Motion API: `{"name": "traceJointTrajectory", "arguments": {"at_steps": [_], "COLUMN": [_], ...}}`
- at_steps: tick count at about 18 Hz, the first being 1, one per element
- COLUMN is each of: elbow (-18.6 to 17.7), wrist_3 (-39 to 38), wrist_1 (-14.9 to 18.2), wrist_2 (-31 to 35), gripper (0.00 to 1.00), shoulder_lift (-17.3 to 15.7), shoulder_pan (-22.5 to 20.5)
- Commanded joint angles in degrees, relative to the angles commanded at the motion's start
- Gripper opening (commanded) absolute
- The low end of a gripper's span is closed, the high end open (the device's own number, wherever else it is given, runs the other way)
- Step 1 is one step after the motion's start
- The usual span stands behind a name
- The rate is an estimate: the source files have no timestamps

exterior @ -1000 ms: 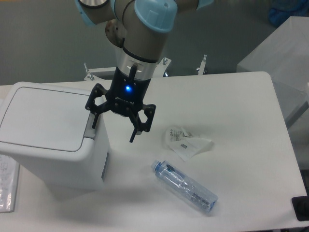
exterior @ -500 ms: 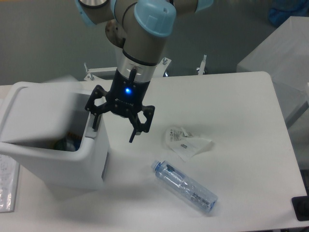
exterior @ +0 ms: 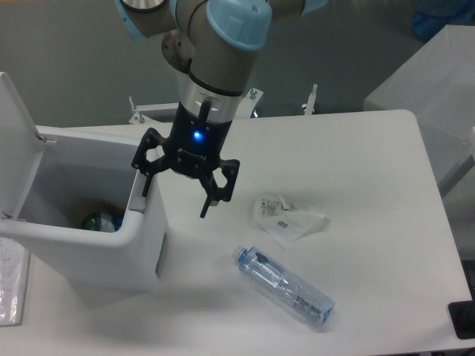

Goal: Open the trash can

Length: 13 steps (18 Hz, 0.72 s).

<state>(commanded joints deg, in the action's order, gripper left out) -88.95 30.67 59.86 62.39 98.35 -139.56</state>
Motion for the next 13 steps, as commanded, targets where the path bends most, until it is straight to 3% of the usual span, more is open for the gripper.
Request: {"name": "traceJointTrajectory", "arguments": {"at_steps": [2,5,9,13], "elbow": [0.6,2.7,5.4,8.2], "wrist_3": [0.1,2.5,11.2,20.0], "wrist_1": [-3.1,-6.7,-6.7,-6.5], "wrist_2": [2.0,5.6,13.6,16.7], "gripper": [1.0,1.0,1.0,1.0], "shoulder_lift": [0.8,4.6,11.3,15.8], "shoulder_pan": [-1.2,-2.7,-6.2,-8.7]}}
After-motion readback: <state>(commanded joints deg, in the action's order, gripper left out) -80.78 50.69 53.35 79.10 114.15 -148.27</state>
